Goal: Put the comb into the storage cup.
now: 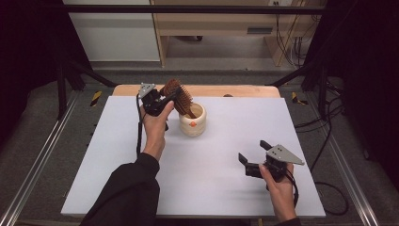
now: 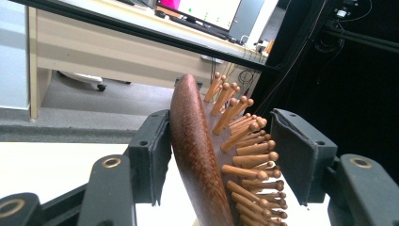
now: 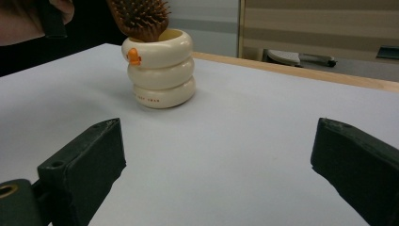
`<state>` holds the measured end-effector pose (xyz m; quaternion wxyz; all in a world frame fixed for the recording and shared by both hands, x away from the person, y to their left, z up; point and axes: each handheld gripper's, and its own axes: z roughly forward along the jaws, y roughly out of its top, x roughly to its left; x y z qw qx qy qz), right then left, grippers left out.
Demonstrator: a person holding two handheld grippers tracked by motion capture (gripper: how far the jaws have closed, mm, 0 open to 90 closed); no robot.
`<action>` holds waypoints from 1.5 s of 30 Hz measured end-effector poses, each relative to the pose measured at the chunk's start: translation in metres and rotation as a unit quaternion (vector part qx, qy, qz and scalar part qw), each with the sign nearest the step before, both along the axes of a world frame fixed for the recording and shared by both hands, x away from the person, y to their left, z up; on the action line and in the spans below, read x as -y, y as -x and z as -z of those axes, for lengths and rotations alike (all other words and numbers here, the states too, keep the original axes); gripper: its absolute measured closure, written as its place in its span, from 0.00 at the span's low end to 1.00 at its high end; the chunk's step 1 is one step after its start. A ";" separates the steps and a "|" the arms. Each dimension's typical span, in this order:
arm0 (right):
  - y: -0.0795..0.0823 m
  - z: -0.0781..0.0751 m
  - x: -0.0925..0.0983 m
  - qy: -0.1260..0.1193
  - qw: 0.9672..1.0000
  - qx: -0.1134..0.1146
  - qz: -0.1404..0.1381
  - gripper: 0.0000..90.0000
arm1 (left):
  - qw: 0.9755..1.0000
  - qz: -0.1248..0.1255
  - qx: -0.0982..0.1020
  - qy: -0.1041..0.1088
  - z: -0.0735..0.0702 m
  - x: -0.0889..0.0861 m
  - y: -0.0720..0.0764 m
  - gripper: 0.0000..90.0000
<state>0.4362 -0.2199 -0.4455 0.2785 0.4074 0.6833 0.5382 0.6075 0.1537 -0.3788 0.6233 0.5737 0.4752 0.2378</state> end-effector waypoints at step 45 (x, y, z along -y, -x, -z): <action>0.000 0.000 -0.001 0.000 1.000 -0.001 -0.001 0.04 | 1.000 -0.017 0.014 -0.022 -0.003 0.005 0.004 0.05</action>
